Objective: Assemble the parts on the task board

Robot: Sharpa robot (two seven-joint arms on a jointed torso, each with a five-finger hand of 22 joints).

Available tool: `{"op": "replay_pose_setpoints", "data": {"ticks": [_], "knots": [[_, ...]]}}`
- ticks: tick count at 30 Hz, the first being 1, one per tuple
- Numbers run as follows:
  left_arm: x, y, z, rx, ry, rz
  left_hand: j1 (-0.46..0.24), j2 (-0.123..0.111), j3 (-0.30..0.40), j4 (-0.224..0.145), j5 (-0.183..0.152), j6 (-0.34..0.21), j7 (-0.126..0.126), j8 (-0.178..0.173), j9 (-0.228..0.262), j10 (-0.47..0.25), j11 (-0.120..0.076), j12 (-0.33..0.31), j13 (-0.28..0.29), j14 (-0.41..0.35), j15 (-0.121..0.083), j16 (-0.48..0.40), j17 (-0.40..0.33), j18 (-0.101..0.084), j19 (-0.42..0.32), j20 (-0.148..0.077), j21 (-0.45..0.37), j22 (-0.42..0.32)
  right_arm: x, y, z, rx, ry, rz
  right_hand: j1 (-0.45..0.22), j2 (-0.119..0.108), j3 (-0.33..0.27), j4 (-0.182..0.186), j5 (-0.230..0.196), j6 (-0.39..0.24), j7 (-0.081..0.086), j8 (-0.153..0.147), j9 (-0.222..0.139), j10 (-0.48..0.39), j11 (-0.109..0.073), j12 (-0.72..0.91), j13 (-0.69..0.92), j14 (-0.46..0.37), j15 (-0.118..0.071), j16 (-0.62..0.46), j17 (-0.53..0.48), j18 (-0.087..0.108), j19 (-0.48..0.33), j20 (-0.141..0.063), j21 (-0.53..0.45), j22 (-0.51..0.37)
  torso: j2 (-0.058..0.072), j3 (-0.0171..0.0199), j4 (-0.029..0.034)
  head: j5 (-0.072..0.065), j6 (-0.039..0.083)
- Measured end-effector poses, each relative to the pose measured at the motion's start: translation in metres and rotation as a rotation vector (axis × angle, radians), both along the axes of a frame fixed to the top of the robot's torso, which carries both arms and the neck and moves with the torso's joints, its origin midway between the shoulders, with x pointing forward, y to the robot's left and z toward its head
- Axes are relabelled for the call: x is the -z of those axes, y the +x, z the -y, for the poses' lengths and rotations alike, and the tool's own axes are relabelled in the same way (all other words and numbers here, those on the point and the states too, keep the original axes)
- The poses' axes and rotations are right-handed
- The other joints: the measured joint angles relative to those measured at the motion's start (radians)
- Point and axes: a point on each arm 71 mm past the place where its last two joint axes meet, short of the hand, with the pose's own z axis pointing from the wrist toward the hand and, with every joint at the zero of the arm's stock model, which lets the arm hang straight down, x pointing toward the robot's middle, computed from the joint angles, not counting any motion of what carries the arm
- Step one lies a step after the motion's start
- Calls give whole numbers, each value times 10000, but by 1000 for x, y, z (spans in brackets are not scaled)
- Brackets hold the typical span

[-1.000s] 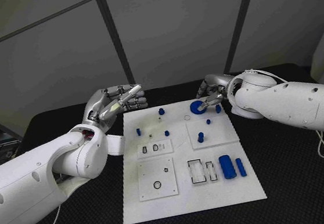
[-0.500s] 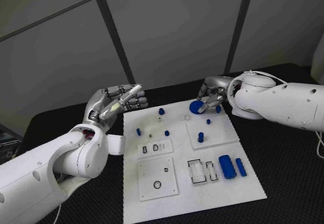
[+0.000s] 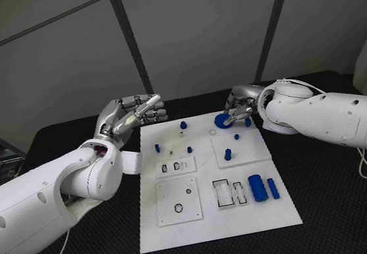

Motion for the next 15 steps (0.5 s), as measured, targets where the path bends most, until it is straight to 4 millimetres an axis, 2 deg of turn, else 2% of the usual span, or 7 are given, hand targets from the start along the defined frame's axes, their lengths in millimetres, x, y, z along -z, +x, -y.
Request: {"op": "replay_pose_setpoints", "data": {"ticks": [4, 15], "knots": [[0, 0, 0, -3, 3, -6, 0, 0, 0, 0, 0, 0, 0, -16, 0, 0, 0, 0, 0, 0, 0, 0, -1, 0, 0, 0, 0, 0, 0, -1, -1, -48, -99, 130, 53, 55, 116, -83, 117, 119, -20, -9, -2, 0, -76, 38, 0, 1, -73, 41, 0, 0, -26, -47, 0, 0, 0, 0, 0, 0, -1], [0, 0, -1, -1, 11, -27, 0, 0, 0, 0, 0, 0, 0, -36, 0, 0, 0, 0, 0, 0, 0, -40, -2, 0, 0, 0, 0, 1, 0, -11, -7, -434, -474, 760, 145, 141, 232, -200, 351, 209, 58, -111, -3, -2, -73, 38, 0, 2, -143, 40, -1, 1, 11, -153, 40, -1, 0, 8, 0, -12, 0]]}}
